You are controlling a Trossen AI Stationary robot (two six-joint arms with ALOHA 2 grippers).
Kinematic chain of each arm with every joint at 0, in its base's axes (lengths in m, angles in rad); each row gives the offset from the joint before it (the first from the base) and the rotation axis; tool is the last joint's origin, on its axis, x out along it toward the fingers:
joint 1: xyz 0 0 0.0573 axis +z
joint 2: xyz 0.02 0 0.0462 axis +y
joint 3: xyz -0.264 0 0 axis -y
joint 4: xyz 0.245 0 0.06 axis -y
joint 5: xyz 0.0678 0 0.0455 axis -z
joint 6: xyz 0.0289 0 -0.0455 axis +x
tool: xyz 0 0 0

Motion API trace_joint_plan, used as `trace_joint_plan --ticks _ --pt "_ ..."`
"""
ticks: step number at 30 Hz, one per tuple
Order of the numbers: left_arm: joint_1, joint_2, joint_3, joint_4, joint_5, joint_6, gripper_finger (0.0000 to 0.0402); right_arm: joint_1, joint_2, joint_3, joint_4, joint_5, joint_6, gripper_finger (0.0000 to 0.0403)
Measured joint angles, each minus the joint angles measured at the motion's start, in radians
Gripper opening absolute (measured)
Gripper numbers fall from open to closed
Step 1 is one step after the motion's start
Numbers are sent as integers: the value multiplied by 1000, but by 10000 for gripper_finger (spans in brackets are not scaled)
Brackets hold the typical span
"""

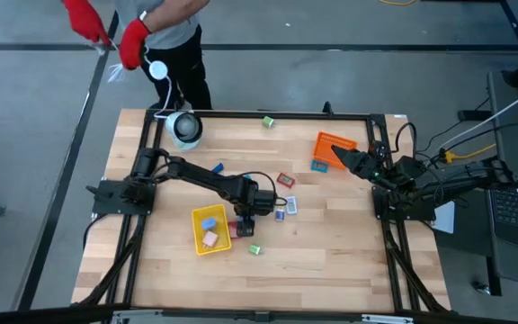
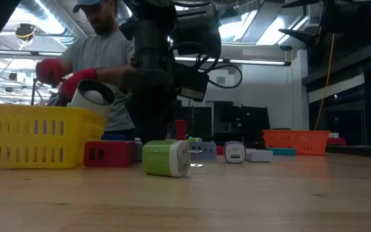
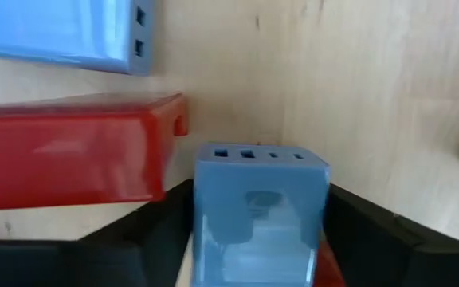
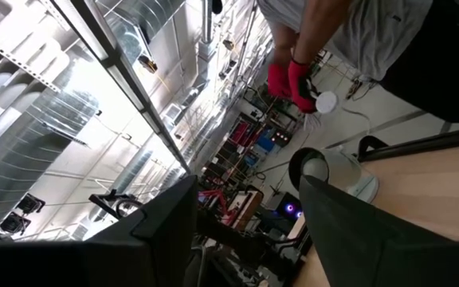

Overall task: Pick & Place Office items
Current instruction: Put the bottom light blue charger adapter into the yellow bin

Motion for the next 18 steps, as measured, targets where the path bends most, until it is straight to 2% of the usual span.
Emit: trace_joint_plan --ticks 2,3,12,18 --pt "7 1 0 -7 9 -1 209 0 0 0 0 0 0 226" --pt "12 1 0 -9 15 0 204 0 0 0 0 0 0 226" --pt "62 -42 -8 -47 85 10 204 0 0 0 -2 0 -1 226" --pt "148 -192 -6 -128 78 24 204 0 0 0 -6 8 -2 226"
